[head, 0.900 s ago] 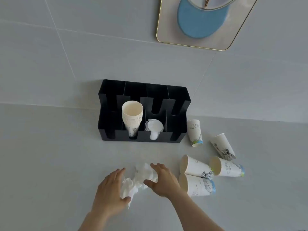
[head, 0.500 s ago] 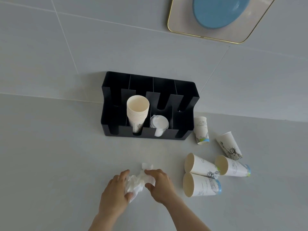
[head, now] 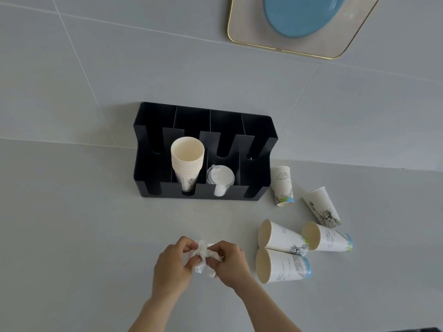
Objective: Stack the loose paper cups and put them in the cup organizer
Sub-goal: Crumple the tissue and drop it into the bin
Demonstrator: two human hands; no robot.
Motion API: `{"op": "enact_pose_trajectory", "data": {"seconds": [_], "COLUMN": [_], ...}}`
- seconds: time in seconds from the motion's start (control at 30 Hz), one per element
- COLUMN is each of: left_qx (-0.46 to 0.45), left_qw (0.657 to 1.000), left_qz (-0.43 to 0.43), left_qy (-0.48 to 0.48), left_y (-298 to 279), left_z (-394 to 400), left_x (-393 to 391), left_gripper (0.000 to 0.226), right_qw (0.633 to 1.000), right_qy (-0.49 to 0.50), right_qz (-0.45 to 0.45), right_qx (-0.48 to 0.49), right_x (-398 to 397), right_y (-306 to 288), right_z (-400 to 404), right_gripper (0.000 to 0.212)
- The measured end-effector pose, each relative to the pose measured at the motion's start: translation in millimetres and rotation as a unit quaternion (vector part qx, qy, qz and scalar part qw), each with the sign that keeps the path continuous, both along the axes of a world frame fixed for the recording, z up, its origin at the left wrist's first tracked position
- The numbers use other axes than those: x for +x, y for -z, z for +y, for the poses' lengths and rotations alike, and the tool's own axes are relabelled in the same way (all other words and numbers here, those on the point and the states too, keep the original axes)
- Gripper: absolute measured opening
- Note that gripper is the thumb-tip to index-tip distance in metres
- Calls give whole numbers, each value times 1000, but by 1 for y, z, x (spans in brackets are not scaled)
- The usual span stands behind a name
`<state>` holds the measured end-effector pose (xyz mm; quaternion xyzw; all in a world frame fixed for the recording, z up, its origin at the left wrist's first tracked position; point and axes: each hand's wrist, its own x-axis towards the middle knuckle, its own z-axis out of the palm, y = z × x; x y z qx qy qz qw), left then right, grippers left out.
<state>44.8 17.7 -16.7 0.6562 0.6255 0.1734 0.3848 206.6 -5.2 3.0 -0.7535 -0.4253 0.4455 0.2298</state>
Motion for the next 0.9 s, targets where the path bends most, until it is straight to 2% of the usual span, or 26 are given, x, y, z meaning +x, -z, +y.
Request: {"op": "enact_pose_trajectory", "data": {"seconds": [0.13,0.23,0.33,0.43,0.5,0.6,0.63,0.77,0.9], "left_qx": [18,20,21,14,3,-8,-11,-14,-3], "left_qw": [1000,999,997,995,994,994,995,991,986], "left_qz": [-16,-27,-30,-55,-74,-82,-83,-109,-108], "left_qy": [-5,-40,-68,-82,-81,-65,-63,-77,-129], "left_y": [-8,-14,-24,-39,-47,-52,-53,-55,-57], "left_z": [-2,-6,-9,-10,-10,-15,-19,-36,-55], "left_x": [15,28,43,61,73,87,92,107,110], "left_gripper": [23,27,27,38,40,26,23,37,26], "right_qw": [992,977,974,975,974,969,967,968,962], "right_qy": [16,-8,-11,31,44,4,-8,-24,-65], "right_qz": [126,205,221,217,220,246,253,248,263], "right_qx": [-28,-51,-47,-33,-24,-8,-4,-3,-27], "right_x": [13,25,41,59,73,91,95,109,107], "right_y": [-9,-18,-26,-27,-27,-33,-34,-30,-28], "right_z": [4,6,5,2,0,-5,-8,-14,-17], "right_gripper": [29,43,47,56,48,24,23,18,22]}}
